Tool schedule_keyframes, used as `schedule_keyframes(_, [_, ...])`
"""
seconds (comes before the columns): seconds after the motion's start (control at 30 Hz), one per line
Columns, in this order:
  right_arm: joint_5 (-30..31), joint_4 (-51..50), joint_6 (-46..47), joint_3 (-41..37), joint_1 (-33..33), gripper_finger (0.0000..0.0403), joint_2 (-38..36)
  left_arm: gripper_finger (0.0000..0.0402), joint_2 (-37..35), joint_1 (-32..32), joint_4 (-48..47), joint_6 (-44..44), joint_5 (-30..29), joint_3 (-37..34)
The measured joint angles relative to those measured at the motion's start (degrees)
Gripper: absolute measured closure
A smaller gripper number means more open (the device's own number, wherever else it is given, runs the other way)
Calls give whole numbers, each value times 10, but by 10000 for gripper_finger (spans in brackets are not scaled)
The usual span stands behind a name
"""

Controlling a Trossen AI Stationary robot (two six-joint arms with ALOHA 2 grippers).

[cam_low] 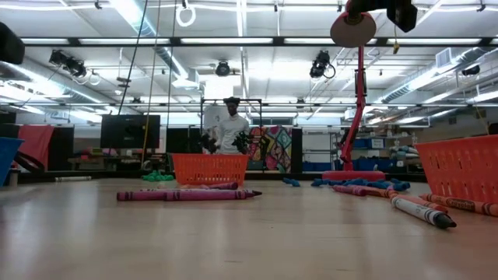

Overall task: Sort crayons
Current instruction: Put the gray crayon into the blue bin, then put the black crayon into the top orange bin

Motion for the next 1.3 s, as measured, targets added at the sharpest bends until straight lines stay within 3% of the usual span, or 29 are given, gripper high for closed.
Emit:
schedule_keyframes(0.23, [-3, 30, -4, 0, -2, 395, 39, 332, 0, 1, 45, -12, -11, 0])
schedule_keyframes(0.57, [-13, 36, -21, 0, -2, 395, 43, 290, 0, 3, 29, -33, -33, 1])
schedule_keyframes(0.77, [-18, 35, -54, 0, -6, 395, 24, 296, -9, 44, -28, -110, -136, 11])
schedule_keyframes(0.9, [-35, 35, -76, 0, -25, 395, 14, 304, -30, 97, -69, -186, -221, 13])
schedule_keyframes(1.07, [-164, 79, -99, 0, -64, 396, 17, 314, -59, 208, -167, -339, -317, 13])
schedule_keyframes(1.17, [-195, 81, -100, 0, -82, 396, 26, 320, -77, 296, -168, -388, -328, 13])
schedule_keyframes(1.3, [-208, 81, -111, 0, -96, 396, 35, 329, -83, 421, -133, -380, -308, 13])
